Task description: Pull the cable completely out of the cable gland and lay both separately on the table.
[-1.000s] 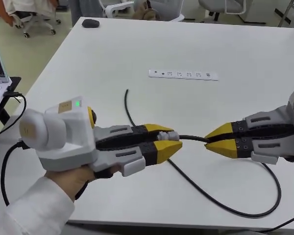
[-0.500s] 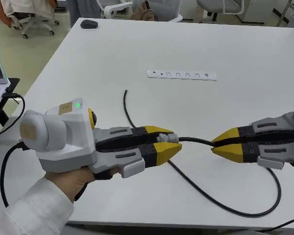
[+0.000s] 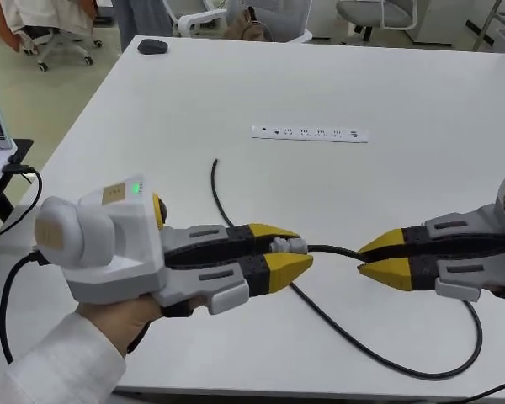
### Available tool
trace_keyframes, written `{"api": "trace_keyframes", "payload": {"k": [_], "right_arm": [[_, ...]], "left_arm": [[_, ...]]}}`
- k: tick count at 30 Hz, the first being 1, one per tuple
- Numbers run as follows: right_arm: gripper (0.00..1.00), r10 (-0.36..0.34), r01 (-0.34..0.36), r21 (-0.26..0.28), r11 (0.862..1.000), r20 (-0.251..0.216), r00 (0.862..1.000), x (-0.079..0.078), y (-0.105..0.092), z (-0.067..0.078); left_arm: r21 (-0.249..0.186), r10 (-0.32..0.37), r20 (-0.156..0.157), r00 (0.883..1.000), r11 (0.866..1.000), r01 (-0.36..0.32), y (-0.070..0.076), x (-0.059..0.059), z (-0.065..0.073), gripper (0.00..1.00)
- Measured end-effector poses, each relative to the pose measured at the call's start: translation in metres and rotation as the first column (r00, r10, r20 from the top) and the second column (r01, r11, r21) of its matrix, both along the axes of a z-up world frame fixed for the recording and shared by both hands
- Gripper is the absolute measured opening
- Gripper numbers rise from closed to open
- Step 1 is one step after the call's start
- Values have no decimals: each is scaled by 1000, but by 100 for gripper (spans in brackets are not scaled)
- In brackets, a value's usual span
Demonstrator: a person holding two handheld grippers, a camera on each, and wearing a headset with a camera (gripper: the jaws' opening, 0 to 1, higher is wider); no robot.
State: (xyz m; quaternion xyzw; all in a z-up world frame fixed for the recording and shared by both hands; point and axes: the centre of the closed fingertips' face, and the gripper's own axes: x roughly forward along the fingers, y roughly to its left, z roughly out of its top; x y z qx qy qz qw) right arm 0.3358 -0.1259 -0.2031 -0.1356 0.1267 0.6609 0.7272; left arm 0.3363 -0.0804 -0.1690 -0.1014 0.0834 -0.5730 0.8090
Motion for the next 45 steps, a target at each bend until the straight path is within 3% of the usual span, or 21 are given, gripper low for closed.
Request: {"api": "trace_keyframes", "payload": {"k": [4, 11, 26, 30, 45], "right_arm": [[21, -15, 15, 35, 999, 3, 1000, 3, 6, 9], [29, 17, -20, 45, 999, 49, 999, 1, 20, 19], [16, 122, -125, 34, 992, 90, 988, -6, 47, 26], [7, 150, -154, 27, 988, 102, 983, -10, 50, 26], [3, 155, -158, 29, 987, 95, 983, -12, 49, 26]], "left_arm": [[14, -2, 3, 1000, 1000, 2, -1, -1, -2, 18], [12, -7, -1, 1000, 1000, 7, -2, -1, -3, 18], [4, -7, -1, 1000, 1000, 7, -1, -1, -1, 18], [4, -10, -1, 1000, 1000, 10, -1, -1, -1, 18], [-4, -1, -4, 1000, 1000, 1, 0, 0, 1, 18]]}}
